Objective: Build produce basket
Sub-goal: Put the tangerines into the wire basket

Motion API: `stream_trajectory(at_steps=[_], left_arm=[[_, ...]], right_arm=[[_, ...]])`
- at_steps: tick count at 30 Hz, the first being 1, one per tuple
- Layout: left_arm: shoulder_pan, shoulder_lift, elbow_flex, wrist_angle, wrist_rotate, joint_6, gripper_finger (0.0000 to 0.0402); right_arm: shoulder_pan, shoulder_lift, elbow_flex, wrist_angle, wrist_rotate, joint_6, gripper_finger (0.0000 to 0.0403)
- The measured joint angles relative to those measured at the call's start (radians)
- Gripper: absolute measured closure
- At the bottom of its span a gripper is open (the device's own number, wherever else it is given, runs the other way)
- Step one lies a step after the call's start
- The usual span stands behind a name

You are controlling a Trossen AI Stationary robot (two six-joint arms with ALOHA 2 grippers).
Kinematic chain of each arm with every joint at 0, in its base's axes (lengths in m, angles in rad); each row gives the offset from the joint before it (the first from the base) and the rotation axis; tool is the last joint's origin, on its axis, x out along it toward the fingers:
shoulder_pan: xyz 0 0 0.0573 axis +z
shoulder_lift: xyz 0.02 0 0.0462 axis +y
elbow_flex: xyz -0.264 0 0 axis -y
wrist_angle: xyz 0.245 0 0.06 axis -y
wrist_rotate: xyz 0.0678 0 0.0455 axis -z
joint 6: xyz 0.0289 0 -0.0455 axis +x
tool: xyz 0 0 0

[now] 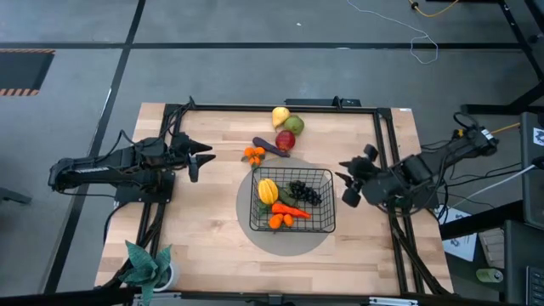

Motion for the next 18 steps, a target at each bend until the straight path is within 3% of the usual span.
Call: stream_trajectory(at_steps=[4, 9, 12, 15, 18], left_arm=[[0.000, 0.029, -0.001, 0.098, 0.009, -0.057, 0.0230], [-0.003, 0.165, -0.001, 0.398, 0.200, -0.011, 0.0230], [-0.003, 0.307, 0.001, 0.510, 0.146, -0.052, 0.0230], [0.022, 0.418, 0.042, 0.468, 0.038, -0.122, 0.0230], [0.062, 0.524, 0.125, 0.411, 0.059, -0.143, 0.0230]], right_arm=[[0.035, -0.040, -0.100, 0.067, 0.029, 0.060, 0.0257], [0.035, -0.044, -0.151, 0.151, 0.040, 0.005, 0.0257], [0.035, -0.044, -0.155, 0.188, 0.039, -0.038, 0.0257], [0.035, -0.044, -0.155, 0.225, 0.037, -0.064, 0.0257], [0.035, -0.044, -0.155, 0.246, 0.036, -0.091, 0.0257]])
